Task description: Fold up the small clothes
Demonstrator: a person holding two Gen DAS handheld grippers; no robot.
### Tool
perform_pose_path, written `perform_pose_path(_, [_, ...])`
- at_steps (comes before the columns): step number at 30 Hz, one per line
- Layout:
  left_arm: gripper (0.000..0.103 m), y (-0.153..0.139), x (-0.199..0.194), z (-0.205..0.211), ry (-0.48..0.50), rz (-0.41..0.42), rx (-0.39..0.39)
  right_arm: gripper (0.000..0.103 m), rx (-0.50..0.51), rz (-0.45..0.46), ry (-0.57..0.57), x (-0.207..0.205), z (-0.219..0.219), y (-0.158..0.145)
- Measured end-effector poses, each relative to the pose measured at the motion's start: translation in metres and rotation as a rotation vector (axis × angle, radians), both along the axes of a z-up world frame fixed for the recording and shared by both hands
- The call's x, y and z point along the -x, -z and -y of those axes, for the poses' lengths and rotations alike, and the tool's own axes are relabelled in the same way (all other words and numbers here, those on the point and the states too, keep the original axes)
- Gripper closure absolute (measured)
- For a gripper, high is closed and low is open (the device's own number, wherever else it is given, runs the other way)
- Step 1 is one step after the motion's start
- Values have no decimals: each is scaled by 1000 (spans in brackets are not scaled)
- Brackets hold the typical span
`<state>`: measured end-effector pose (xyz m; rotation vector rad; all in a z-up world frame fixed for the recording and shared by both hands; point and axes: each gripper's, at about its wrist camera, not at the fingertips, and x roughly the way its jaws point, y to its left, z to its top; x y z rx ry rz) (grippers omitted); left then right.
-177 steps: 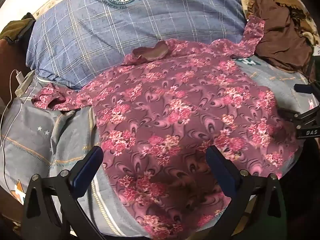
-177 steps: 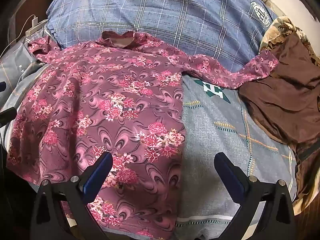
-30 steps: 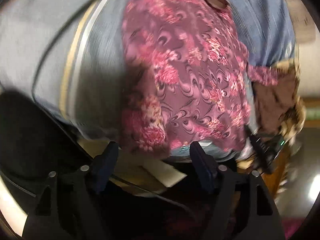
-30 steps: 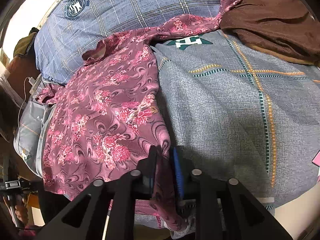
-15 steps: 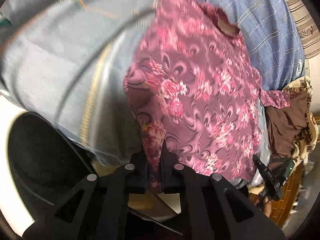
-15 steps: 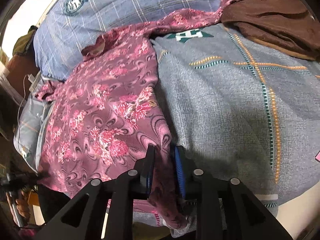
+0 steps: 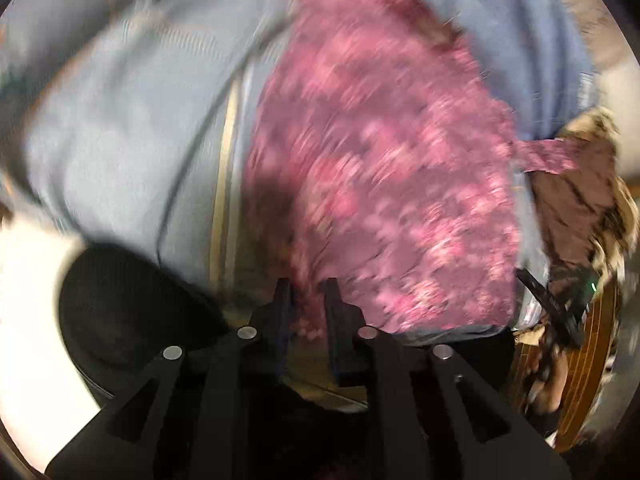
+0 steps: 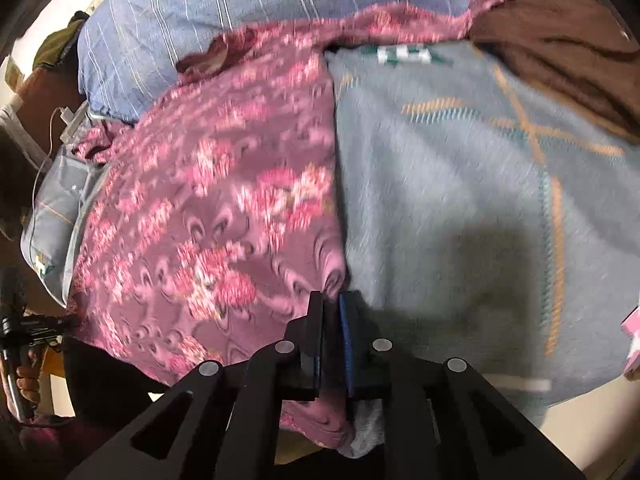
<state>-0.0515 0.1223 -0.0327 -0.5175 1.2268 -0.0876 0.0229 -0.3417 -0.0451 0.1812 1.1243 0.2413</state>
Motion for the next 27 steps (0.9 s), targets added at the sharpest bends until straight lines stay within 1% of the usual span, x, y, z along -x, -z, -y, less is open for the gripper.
perform_pose_path(1, [70,-15,-4,1,11,70,-35,86,-13,21,17,-6,5,-7])
perform_pose_path(2, [48,-25,-9,3,16,115,-74,85,-35,51,40,-14,8,-14])
perform_pose_path(3, [39,-32,-17,7,8,147,-118,84,-56,72,54,-22,10,-19])
perform_pose_path(4, [39,-38,-27,13,14,186,-148,84,-70,84,58,-27,10,-21])
perform_pose_path(5, [39,-39,-37,21,40,215,-168,84,-100,106,58,-38,6,-23])
perform_pose_path(7, [39,-33,-60,34,72,241,-224,85,-143,125,49,-52,-5,-20])
perform_pose_path(9, [39,-12,-91,53,92,232,-292,85,-179,120,42,-71,-18,-7])
perform_pose_path(10, [39,-2,-102,55,103,218,-308,85,-172,112,39,-77,-25,0])
perform_pose_path(11, [39,13,-116,61,106,182,-338,85,-130,89,33,-86,-31,12])
perform_pose_path(12, [39,28,-128,66,117,152,-366,89,-97,64,31,-89,-35,20])
perform_pose_path(13, [38,38,-134,67,129,121,-400,89,-105,82,30,-89,-35,20])
perform_pose_path(14, [30,41,-135,71,124,151,-439,87,-125,83,20,-92,-33,15])
perform_pose_path(15, [30,38,-132,75,122,192,-458,88,-123,63,7,-97,-30,10])
perform_pose_path(16, [30,37,-133,78,152,196,-455,88,-119,70,10,-101,-23,3])
perform_pose_path(17, [30,37,-137,81,197,178,-437,87,-104,113,42,-108,-6,-11])
perform_pose_path(18, [30,37,-139,82,210,172,-431,87,-94,139,75,-115,9,-21])
perform_pose_path(19, [30,33,-141,83,212,183,-427,86,-79,166,136,-126,32,-33])
perform_pose_path(20, [30,29,-146,83,213,202,-417,80,-73,183,187,-135,50,-42])
perform_pose_path(21, [30,24,-151,82,211,220,-406,78,-66,212,270,-150,79,-54])
perform_pose_path(22, [30,20,-157,82,206,233,-397,73,-60,238,336,-164,103,-65])
perform_pose_path(24, [30,17,-178,82,188,250,-381,69,-59,264,411,-191,136,-79])
perform_pose_path(27, [30,20,-209,86,157,235,-358,64,-35,290,508,-231,171,-93])
